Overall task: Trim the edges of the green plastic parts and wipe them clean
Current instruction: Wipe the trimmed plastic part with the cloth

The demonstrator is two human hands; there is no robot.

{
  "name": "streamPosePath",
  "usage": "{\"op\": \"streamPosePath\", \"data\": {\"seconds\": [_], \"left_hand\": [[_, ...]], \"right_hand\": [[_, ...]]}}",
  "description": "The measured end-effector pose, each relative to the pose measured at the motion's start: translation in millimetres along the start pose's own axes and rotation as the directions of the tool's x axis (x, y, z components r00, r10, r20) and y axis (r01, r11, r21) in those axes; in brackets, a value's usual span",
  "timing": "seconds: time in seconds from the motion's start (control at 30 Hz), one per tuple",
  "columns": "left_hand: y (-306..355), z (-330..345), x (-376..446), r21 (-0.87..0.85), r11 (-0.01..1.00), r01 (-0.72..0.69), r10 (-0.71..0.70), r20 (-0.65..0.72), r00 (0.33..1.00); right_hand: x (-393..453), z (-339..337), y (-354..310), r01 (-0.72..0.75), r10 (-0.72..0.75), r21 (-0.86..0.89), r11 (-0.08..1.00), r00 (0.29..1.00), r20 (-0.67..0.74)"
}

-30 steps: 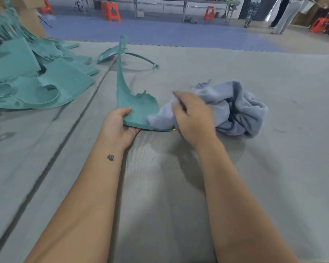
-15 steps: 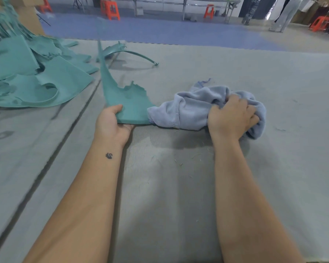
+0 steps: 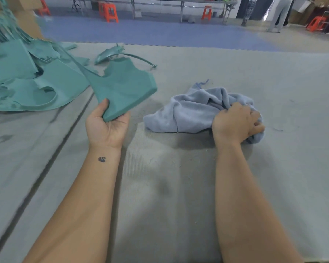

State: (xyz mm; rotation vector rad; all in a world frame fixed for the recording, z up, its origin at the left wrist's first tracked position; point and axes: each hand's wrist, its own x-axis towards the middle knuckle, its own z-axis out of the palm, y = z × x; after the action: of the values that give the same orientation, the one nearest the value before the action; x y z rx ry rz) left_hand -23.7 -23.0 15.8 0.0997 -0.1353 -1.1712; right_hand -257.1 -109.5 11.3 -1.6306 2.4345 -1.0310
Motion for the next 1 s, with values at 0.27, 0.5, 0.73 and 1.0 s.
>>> {"op": "streamPosePath", "data": {"seconds": [0.27, 0.5, 0.73, 1.0], "left_hand": [[-26.8, -3.9, 2.1, 0.528, 0.839, 0.13, -0.099, -0.087, 0.991], [-29.0, -6.7, 1.6, 0.602, 0.786, 0.137, -0.134, -0.051, 0.99], [-22.3, -8.0, 2.1, 0.33, 0.898, 0.292, -0.277, -0.094, 0.956], [-29.4, -10.5, 8.2, 0.491, 0.835, 0.249, -0.174, -0.193, 0.966]], "right_hand": [[-14.3, -20.4, -18.8, 0.356, -0.103, 0.439, 0.825, 0.859, -0.502], [-75.7, -23.3, -61.5, 0.793, -0.692, 0.387, 0.47, 0.603, -0.397], [-104.9, 4.3, -77.7, 0.893, -0.912, 0.189, 0.409, 0.409, 0.04], [-75.7, 16.2, -71.1, 0.724, -0.737, 0.142, 0.676, 0.67, 0.089]]}}
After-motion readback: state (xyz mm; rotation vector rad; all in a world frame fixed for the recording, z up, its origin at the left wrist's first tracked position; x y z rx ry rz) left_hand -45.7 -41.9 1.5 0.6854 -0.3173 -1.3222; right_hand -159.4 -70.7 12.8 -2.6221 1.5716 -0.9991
